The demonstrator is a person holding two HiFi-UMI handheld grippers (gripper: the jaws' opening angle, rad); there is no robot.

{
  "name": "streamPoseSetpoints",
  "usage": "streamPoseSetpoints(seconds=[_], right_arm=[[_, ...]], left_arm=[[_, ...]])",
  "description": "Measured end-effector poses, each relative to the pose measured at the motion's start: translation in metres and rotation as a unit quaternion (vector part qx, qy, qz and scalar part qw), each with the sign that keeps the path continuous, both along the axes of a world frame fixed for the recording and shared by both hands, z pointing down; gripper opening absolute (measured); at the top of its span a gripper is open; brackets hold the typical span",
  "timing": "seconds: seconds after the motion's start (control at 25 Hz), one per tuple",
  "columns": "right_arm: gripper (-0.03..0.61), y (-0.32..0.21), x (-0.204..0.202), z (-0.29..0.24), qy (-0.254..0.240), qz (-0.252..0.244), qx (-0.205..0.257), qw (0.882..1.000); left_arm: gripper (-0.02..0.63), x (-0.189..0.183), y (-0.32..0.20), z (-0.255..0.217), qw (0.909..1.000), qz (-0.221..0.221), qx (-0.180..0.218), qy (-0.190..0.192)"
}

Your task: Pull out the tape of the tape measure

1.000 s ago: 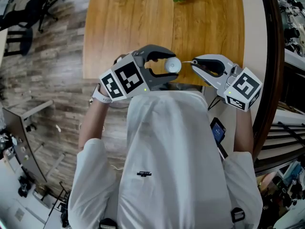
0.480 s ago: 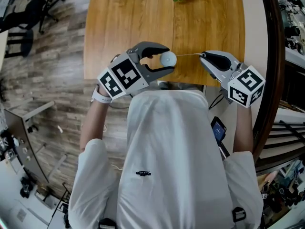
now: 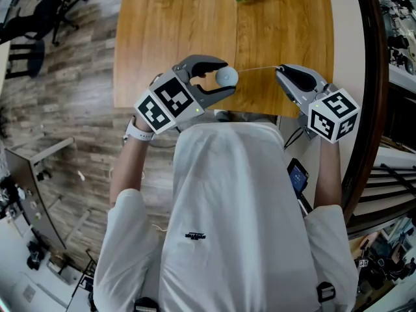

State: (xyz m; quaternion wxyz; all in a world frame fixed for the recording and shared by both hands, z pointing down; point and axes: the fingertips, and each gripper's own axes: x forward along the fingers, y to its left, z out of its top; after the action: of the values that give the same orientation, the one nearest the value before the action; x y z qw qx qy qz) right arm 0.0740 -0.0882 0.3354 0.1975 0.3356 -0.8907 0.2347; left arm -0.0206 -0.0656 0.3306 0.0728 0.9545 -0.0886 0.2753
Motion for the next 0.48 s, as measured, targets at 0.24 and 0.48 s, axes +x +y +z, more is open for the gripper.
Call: streamPoseSetpoints(seconds=[0.24, 0.48], right_arm=[[0.06, -0.003, 0.026, 0.002, 0.0, 0.036, -0.008, 0.999], [0.06, -0.008, 0.037, 0.009, 0.015, 0.072, -0.011, 0.997]], left_arm=[[0.238, -0.017, -0.005, 0.002, 0.9997, -0.022, -0.008, 0.005], [0.238, -0.016, -0.006, 0.006, 0.9998, -0.022, -0.005, -0.001]])
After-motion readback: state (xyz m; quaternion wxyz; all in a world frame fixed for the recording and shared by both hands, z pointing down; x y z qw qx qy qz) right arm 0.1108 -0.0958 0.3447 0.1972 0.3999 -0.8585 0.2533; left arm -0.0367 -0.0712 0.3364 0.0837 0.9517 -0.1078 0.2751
